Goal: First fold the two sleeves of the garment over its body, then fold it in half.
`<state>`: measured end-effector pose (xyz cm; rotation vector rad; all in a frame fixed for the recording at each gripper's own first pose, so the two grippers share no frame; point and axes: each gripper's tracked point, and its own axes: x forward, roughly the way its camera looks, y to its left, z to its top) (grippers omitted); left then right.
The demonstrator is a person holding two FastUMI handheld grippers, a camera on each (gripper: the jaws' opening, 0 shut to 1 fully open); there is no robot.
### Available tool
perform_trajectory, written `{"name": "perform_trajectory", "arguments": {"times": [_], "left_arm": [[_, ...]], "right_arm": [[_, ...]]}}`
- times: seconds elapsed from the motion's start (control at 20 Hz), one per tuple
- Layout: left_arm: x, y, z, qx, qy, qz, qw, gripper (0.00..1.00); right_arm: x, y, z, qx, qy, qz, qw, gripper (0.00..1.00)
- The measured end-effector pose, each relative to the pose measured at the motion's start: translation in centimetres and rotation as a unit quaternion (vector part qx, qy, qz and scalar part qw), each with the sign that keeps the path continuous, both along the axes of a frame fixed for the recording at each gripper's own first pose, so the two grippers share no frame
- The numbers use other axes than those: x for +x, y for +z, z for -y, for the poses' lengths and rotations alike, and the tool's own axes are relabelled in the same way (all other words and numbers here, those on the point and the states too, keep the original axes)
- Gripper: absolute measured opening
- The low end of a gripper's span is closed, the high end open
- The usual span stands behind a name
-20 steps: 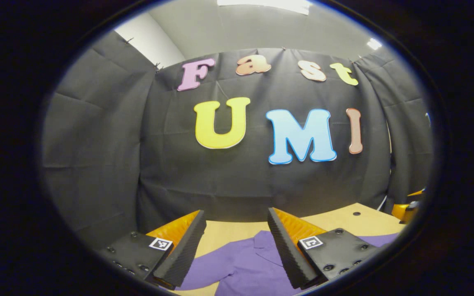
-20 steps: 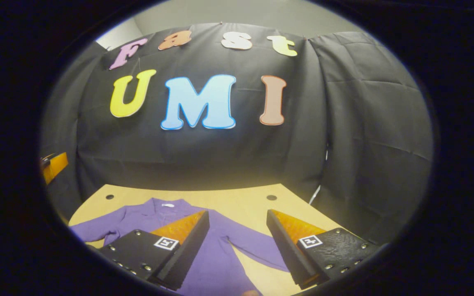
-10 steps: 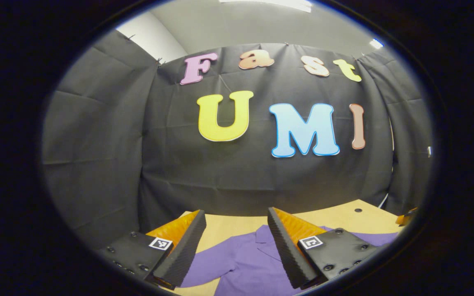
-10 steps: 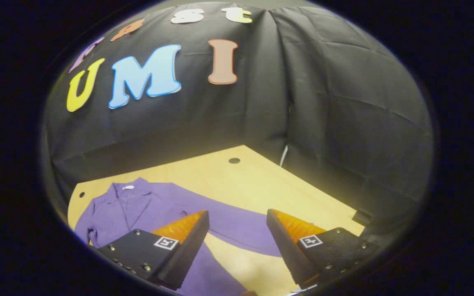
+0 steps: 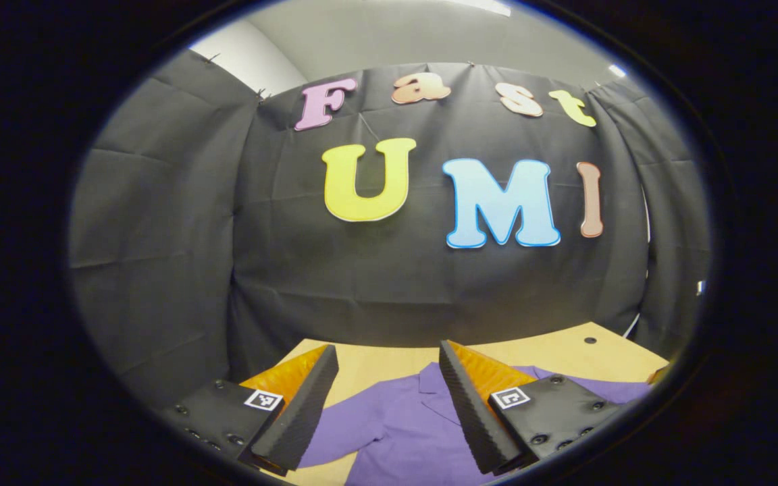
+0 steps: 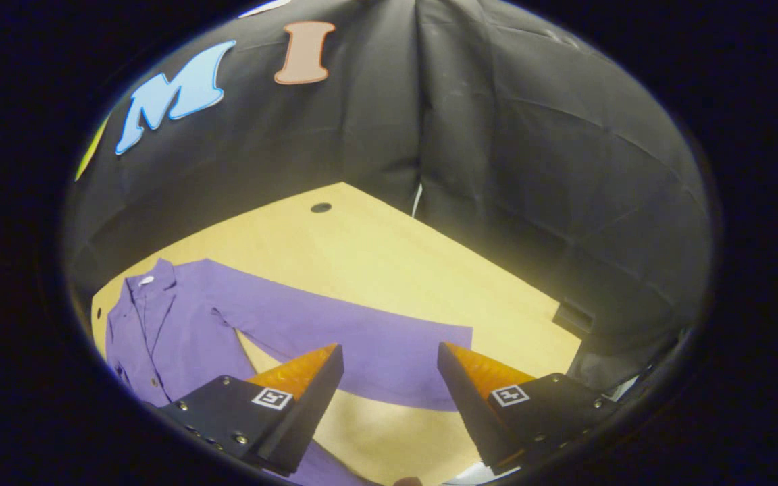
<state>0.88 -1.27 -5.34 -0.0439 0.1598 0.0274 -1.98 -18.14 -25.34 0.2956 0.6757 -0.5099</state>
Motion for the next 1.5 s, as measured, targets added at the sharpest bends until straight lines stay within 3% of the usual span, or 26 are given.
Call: {"name": "perform_trajectory", "arguments": {"times": [0.65, 0.9, 1.1, 1.2, 1.25, 1.35, 1.4, 1.45, 1.5], "left_arm": [[-0.8, -2.2, -0.1, 0.006, 0.018, -0.030, 0.999, 0.94], [-0.9, -1.8, -0.2, 0.009, 0.018, -0.024, 0.999, 0.94], [-1.2, -2.1, -0.2, 0.005, 0.018, -0.026, 0.999, 0.94], [-1.3, -2.1, -0.2, 0.003, 0.017, -0.025, 1.000, 0.94], [-1.4, -2.0, -0.3, 0.003, 0.017, -0.023, 1.000, 0.94], [-1.6, -1.7, -0.5, 0.007, 0.016, -0.019, 1.000, 0.94], [-1.6, -1.5, -0.7, 0.008, 0.017, -0.017, 1.000, 0.94], [-1.7, -1.4, -0.8, 0.009, 0.018, -0.016, 1.000, 0.94], [-1.8, -1.4, -1.1, 0.010, 0.019, -0.015, 1.000, 0.94]], "right_arm": [[-0.8, -7.1, 3.9, 0.030, -0.055, -0.075, 0.995, 0.91], [-0.9, -8.4, 3.3, 0.057, -0.059, -0.078, 0.994, 0.91], [-0.6, -8.6, 3.0, 0.081, -0.063, -0.066, 0.993, 0.96], [0.1, -8.4, 2.6, 0.077, -0.043, -0.067, 0.994, 0.91], [0.3, -8.4, 2.3, 0.080, -0.041, -0.066, 0.994, 0.76], [0.5, -8.2, 2.0, 0.086, -0.045, -0.065, 0.993, 0.59], [0.6, -8.2, 2.0, 0.085, -0.041, -0.068, 0.993, 0.52], [0.8, -8.2, 2.1, 0.086, -0.033, -0.060, 0.994, 0.52], [1.1, -8.6, 1.9, 0.105, -0.051, -0.053, 0.992, 0.46]]}}
